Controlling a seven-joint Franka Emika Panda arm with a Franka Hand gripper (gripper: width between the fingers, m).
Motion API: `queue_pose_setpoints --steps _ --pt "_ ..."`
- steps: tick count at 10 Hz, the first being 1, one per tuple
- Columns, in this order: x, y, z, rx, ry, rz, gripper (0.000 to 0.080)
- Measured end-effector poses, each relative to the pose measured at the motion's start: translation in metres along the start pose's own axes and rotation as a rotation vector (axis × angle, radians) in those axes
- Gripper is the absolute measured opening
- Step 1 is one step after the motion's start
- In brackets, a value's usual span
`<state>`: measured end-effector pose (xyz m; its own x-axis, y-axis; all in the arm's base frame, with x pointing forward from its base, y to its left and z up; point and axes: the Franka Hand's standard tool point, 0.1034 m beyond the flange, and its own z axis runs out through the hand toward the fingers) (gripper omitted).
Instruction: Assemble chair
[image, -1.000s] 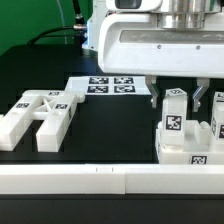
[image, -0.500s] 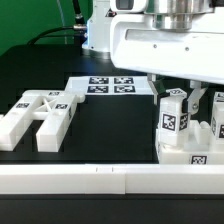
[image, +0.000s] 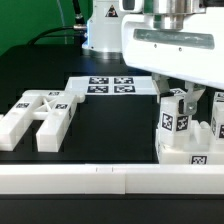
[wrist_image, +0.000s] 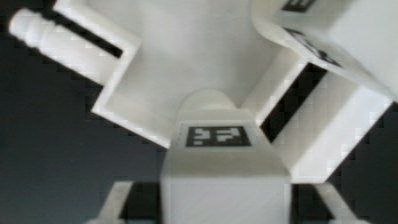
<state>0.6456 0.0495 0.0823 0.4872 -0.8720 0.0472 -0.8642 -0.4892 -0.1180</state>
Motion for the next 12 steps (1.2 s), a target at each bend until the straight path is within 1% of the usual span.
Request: queue_pose_setpoints --steps 1,2,3,4,5,6,7,10,12 --pt "-0.0002 0.0 0.0002 0.0 0.0 -0.022 0.0384" --pt "-0.0001 0.0 0.0002 0.0 0.0 -0.052 0.052" --pt "-0.0002 0.0 0.0002 -0.001 0.001 -0.08 0.052" --pt "-0.001 -0.0001 0.0005 -0.003 0.002 -0.173 0.0626" --pt "-0.0018 -0.0005 0.0005 -0.003 0.001 -0.277 0.0643" --pt "-0.0035 -0.0014 0.0 -0.006 -0.003 -0.336 0.0643" --pt "-0.0038 -0.0021 -0.0003 -0.01 0.003 -0.453 0.0649" --pt "0.0012 0.0004 0.0001 -0.012 0.002 -0.741 0.0649" --pt "0.0021 0.001 0.0002 -0.013 0.002 -0.838 0.0649"
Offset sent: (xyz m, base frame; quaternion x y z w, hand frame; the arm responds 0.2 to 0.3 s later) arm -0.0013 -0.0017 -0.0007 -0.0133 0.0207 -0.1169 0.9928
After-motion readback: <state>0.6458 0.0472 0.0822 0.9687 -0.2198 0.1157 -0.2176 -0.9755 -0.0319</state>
